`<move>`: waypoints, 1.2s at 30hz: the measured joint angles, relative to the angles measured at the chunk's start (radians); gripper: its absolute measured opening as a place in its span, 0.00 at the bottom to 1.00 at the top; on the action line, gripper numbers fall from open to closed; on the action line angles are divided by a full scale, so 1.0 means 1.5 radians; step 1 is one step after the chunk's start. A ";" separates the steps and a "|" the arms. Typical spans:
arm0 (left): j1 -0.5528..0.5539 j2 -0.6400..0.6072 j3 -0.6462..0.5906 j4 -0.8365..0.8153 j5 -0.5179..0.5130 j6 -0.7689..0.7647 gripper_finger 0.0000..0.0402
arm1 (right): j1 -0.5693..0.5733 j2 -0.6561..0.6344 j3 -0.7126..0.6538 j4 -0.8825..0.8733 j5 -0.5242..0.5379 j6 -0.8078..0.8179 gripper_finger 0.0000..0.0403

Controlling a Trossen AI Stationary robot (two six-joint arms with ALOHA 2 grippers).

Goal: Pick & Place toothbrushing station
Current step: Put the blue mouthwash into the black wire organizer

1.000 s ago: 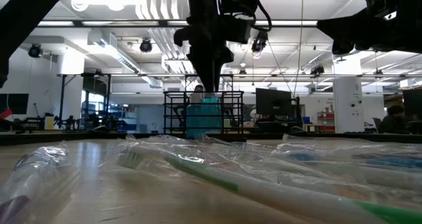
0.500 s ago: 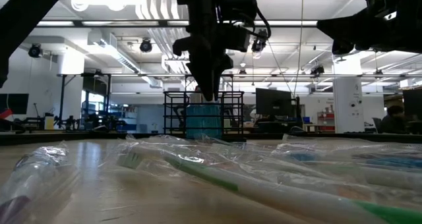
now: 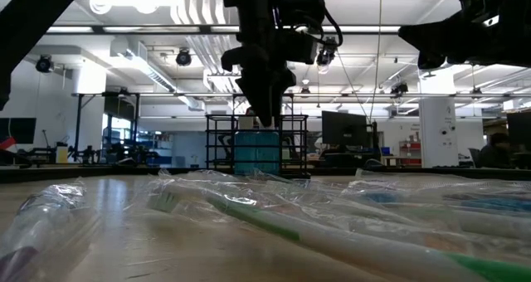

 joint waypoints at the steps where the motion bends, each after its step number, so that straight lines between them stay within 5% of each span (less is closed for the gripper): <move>1: 0.000 0.000 0.000 0.000 0.000 0.001 0.46 | 0.000 0.000 0.000 0.000 0.000 0.000 0.02; 36: -0.001 0.000 0.035 -0.018 0.036 -0.003 0.48 | 0.000 0.000 0.000 -0.001 0.000 0.000 0.02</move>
